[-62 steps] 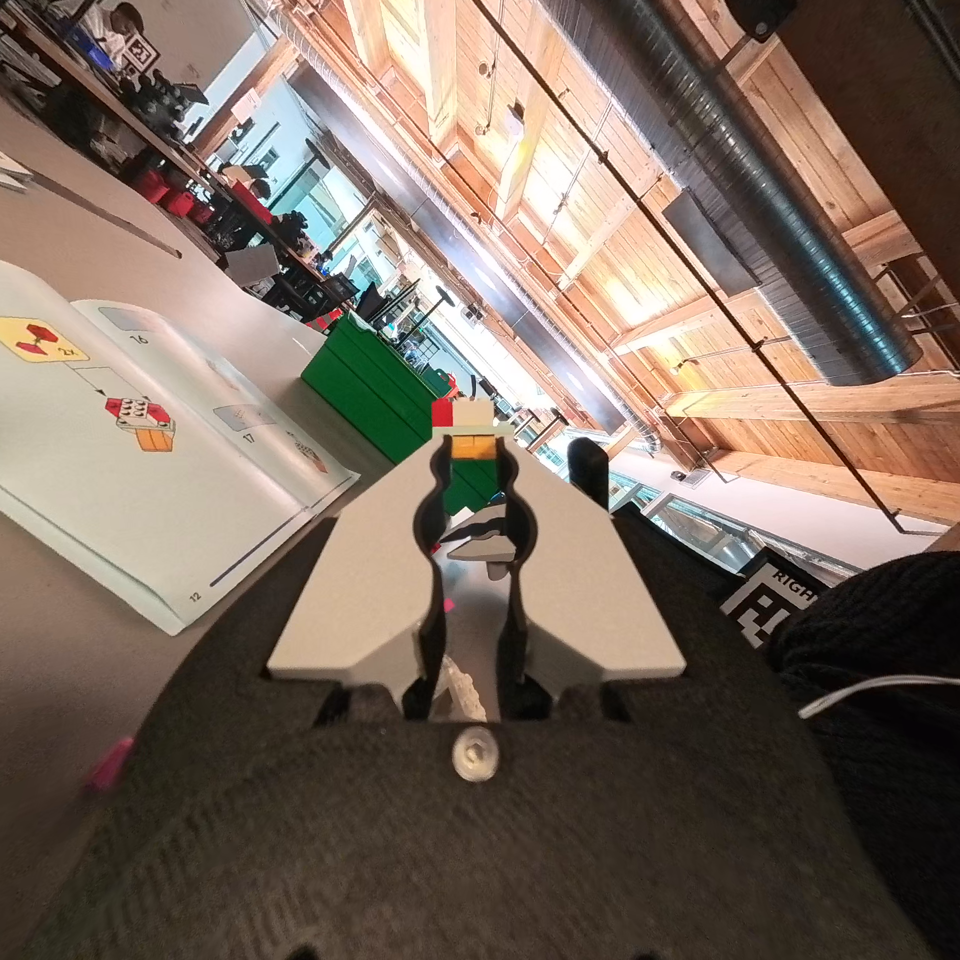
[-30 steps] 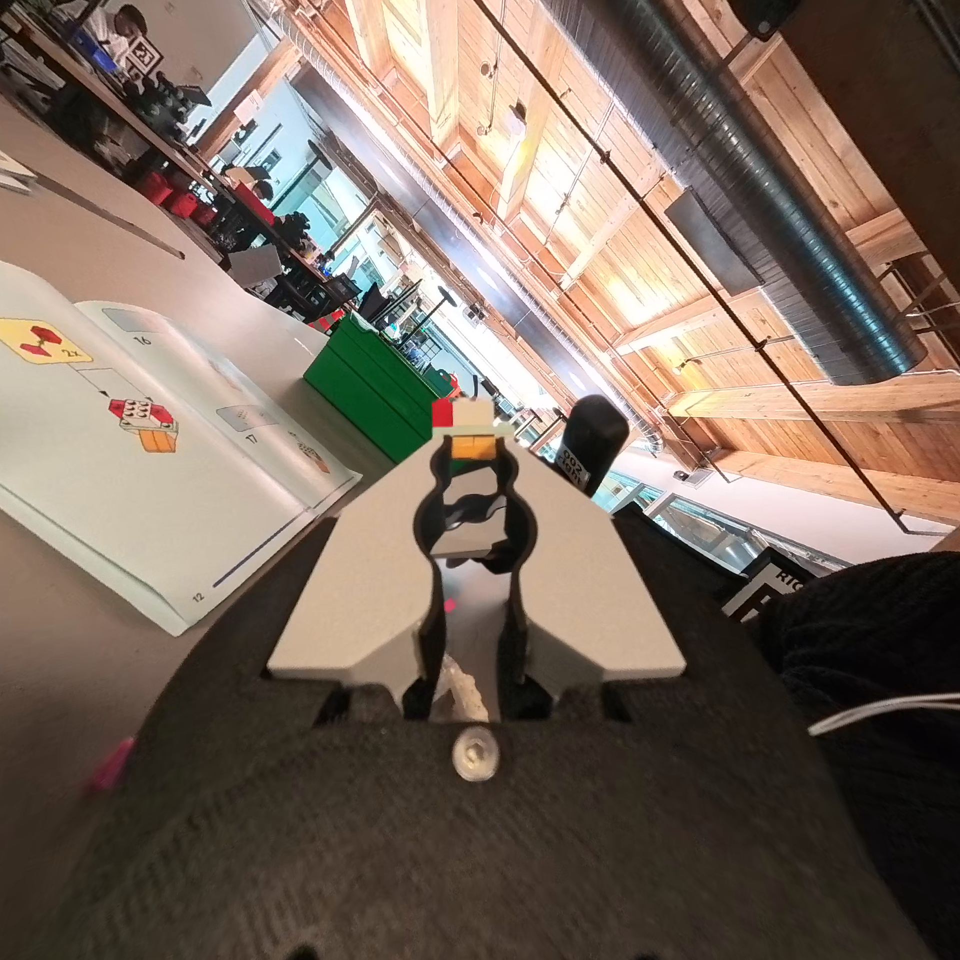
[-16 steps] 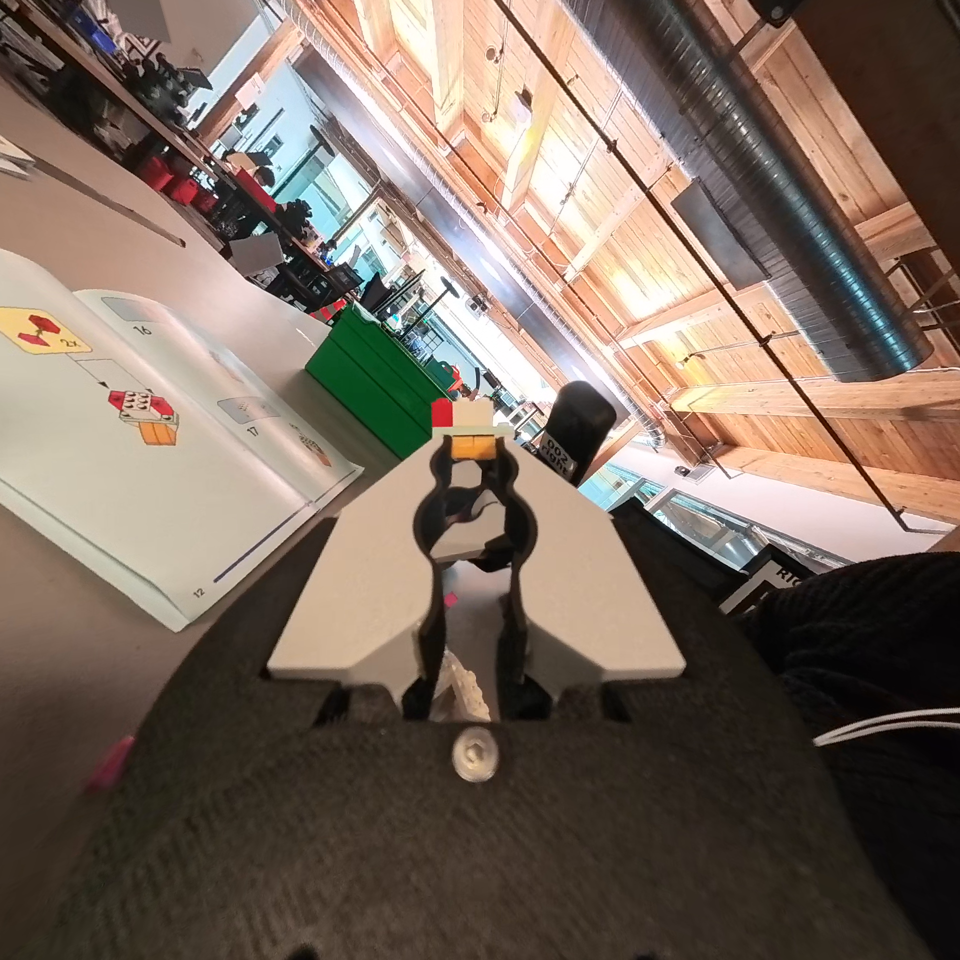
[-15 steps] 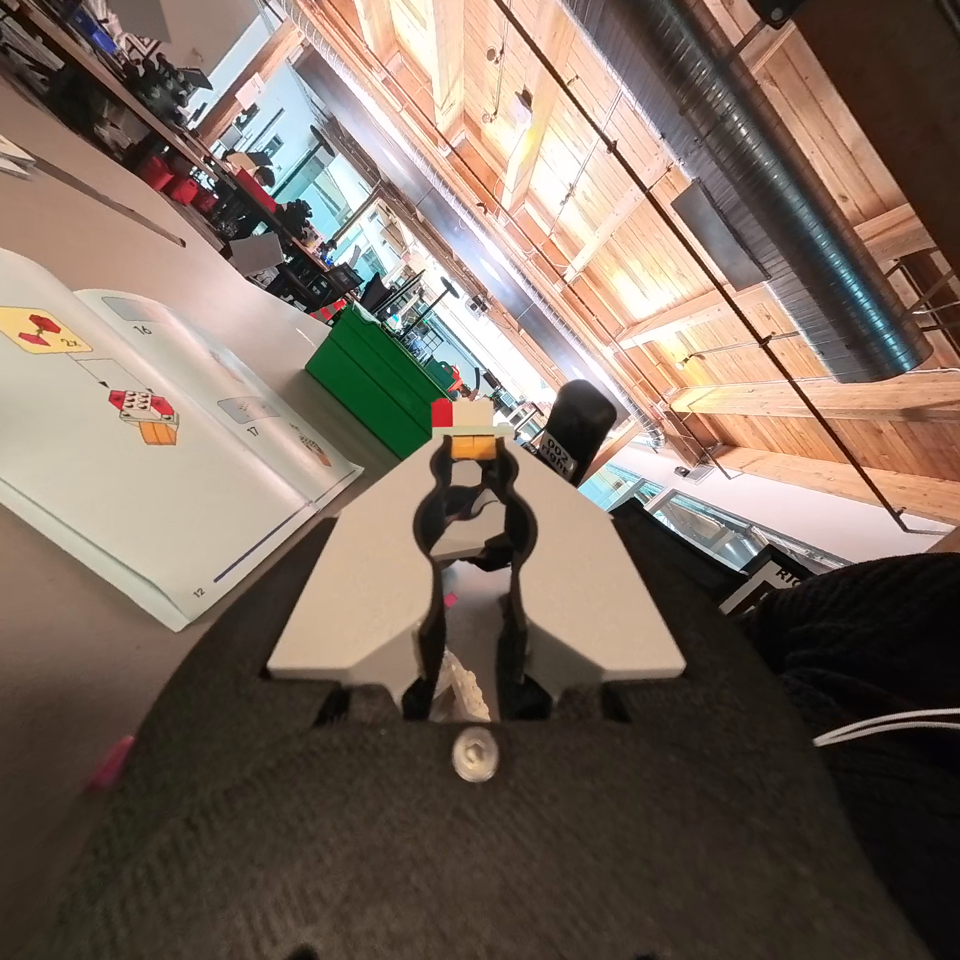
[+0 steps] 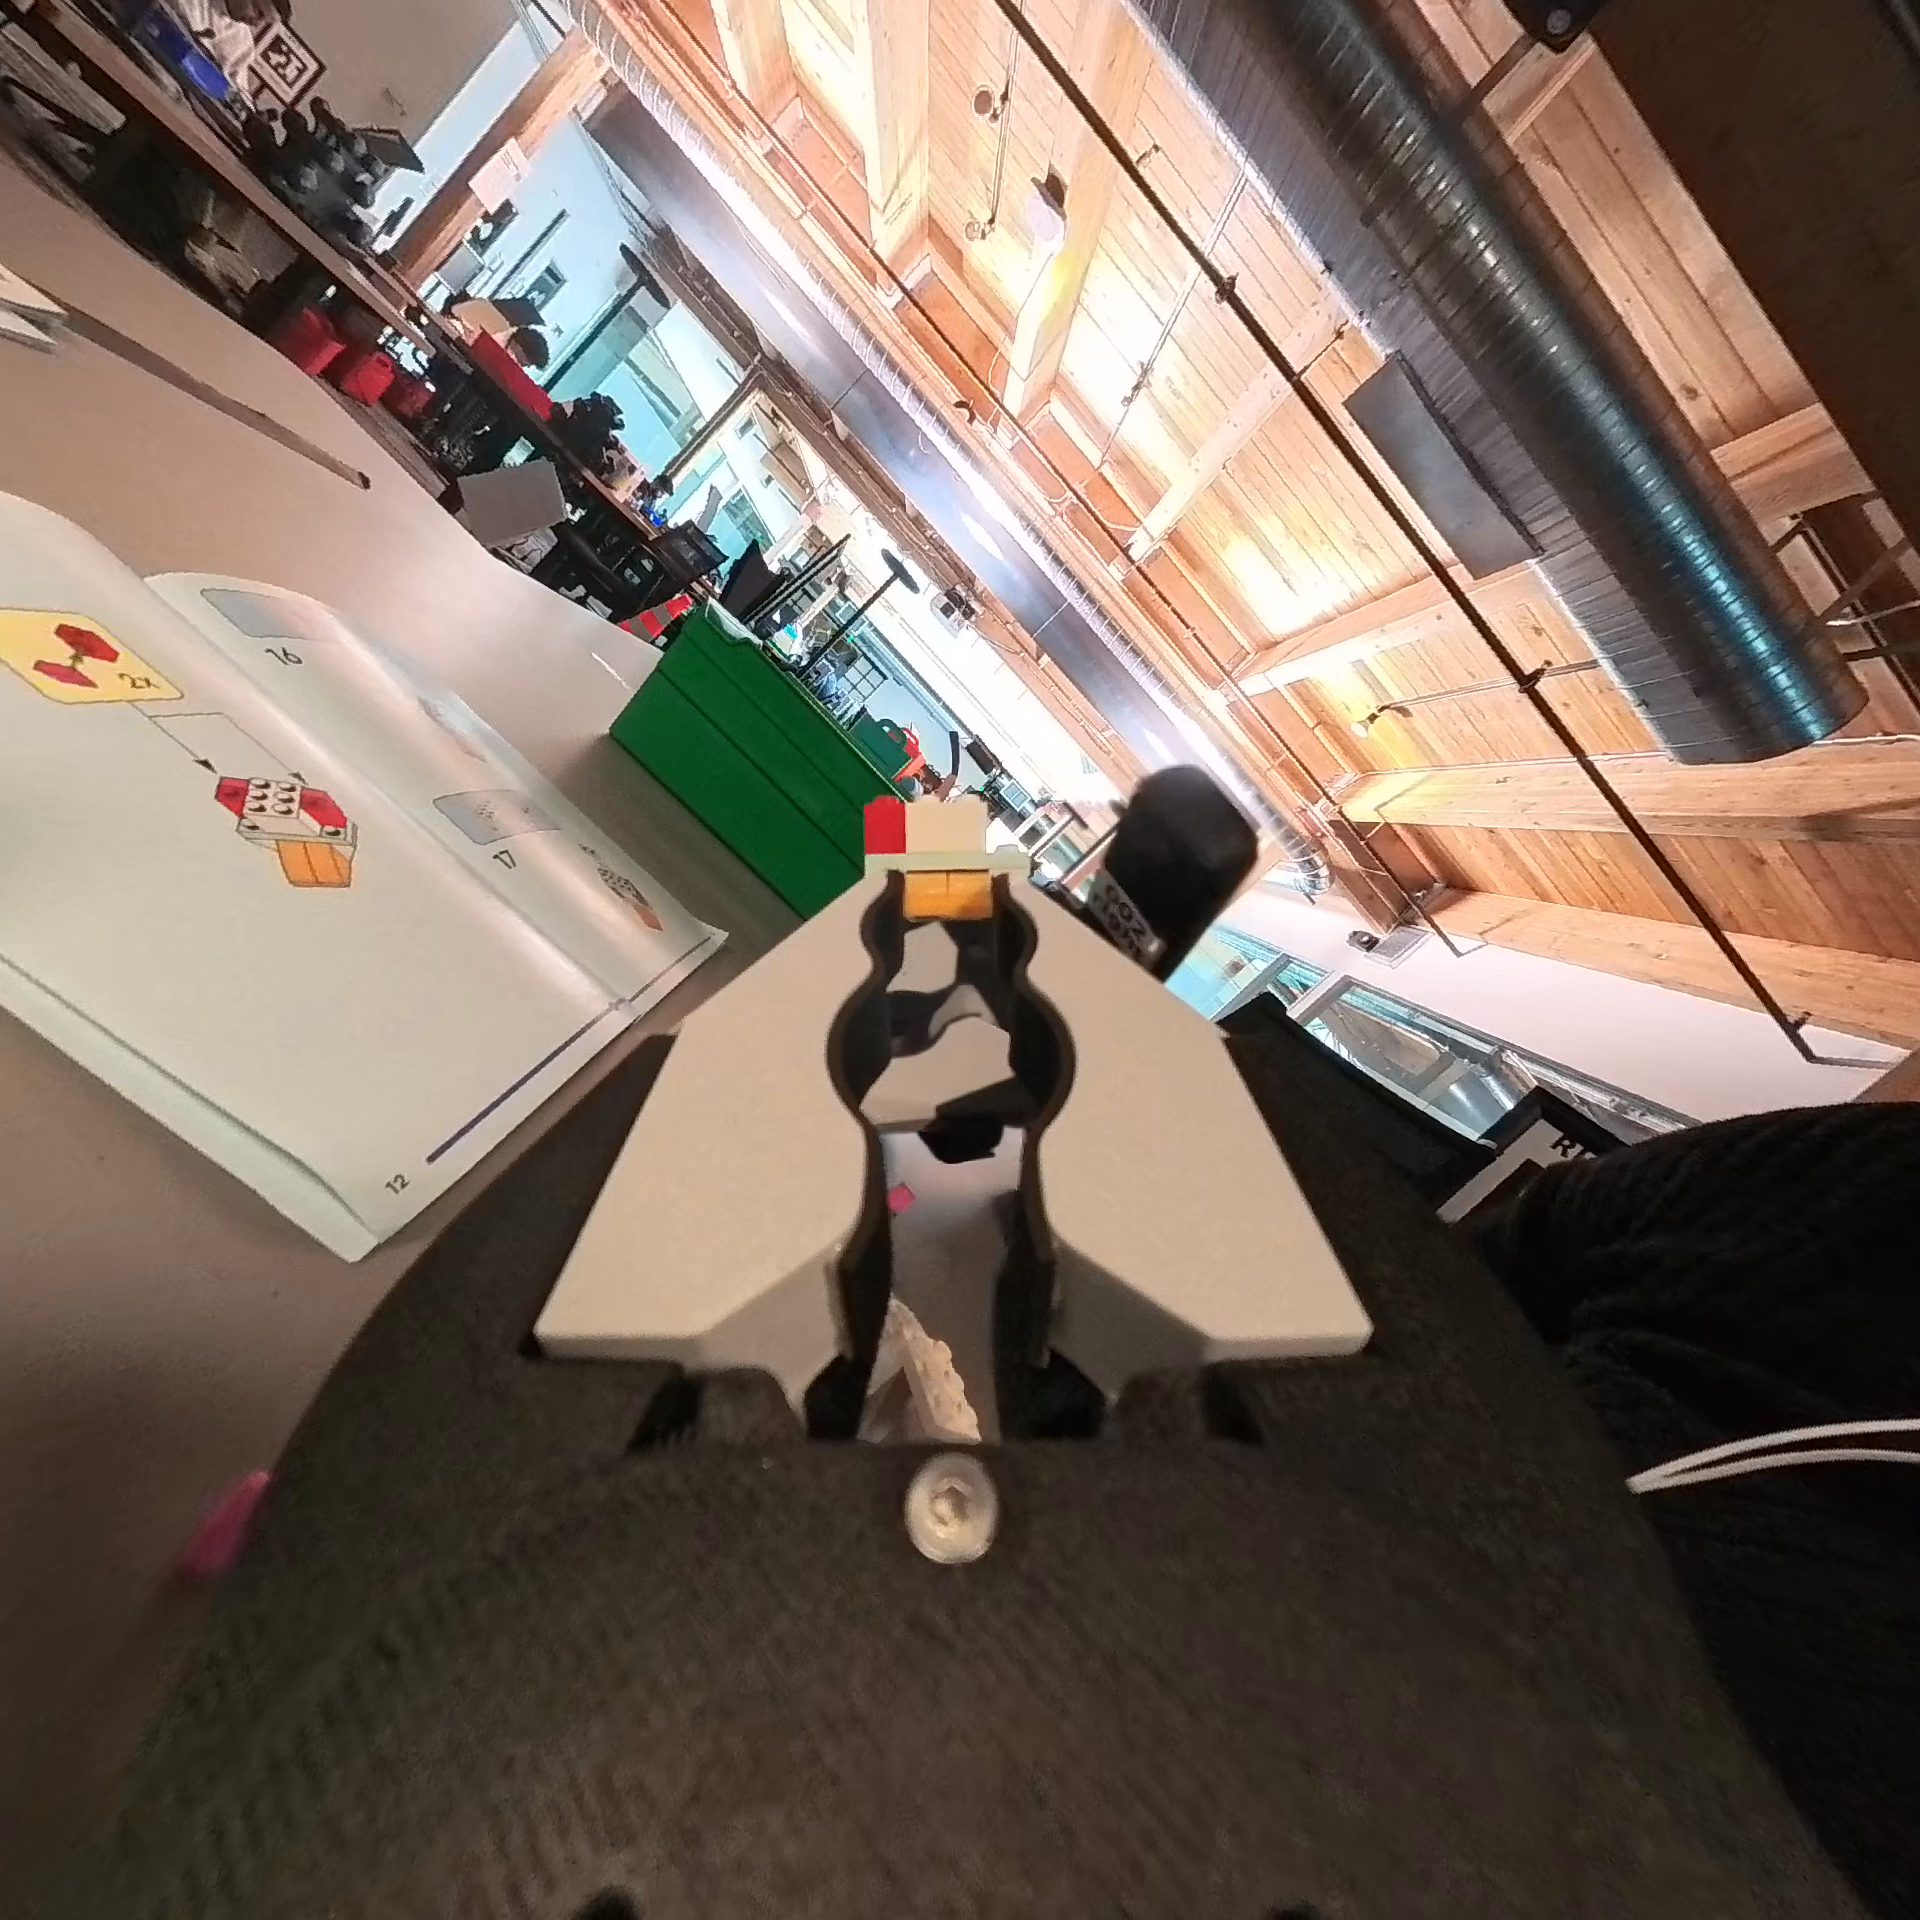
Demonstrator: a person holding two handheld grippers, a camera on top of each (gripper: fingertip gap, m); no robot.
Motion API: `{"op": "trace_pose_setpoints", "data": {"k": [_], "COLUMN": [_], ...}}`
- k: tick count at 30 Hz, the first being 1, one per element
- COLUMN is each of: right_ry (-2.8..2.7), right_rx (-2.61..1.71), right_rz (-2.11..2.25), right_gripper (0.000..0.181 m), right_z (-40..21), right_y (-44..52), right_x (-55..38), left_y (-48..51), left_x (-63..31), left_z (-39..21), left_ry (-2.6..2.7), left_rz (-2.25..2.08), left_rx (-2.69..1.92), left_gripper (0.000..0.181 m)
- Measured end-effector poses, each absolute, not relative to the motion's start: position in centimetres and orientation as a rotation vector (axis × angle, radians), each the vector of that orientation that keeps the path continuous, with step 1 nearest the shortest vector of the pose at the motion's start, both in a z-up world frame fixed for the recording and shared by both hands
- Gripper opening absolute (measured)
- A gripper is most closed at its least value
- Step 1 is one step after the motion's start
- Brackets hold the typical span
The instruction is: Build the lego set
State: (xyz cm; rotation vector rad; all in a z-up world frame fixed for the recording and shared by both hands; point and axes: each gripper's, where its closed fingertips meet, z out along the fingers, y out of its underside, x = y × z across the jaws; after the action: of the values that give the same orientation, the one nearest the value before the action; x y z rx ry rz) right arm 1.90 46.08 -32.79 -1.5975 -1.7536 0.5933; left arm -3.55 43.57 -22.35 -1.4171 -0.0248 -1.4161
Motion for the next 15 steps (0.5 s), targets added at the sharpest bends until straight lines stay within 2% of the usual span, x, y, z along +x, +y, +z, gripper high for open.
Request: {"op": "trace_pose_setpoints", "data": {"k": [1, 9, 15], "right_ry": [-1.805, -2.246, -2.345], "right_rx": [-1.524, -0.469, 0.099], "right_rz": [0.517, -0.354, -0.582], "right_gripper": [0.005, 0.005, 0.005], "right_z": [-32.7, -32.5, -33.1], "right_y": [46.1, 46.3, 46.0], "right_x": [2.0, 3.6, 5.2], "left_y": [43.6, 43.6, 43.6], "left_x": [-3.6, -3.5, -3.5], "left_z": [-22.4, -22.4, -22.4], "left_ry": [-0.025, -0.025, -0.025], "left_rz": [-1.416, -1.417, -1.417], "left_rx": [-1.417, -1.419, -1.420], "left_gripper": [0.015, 0.015, 0.015]}}
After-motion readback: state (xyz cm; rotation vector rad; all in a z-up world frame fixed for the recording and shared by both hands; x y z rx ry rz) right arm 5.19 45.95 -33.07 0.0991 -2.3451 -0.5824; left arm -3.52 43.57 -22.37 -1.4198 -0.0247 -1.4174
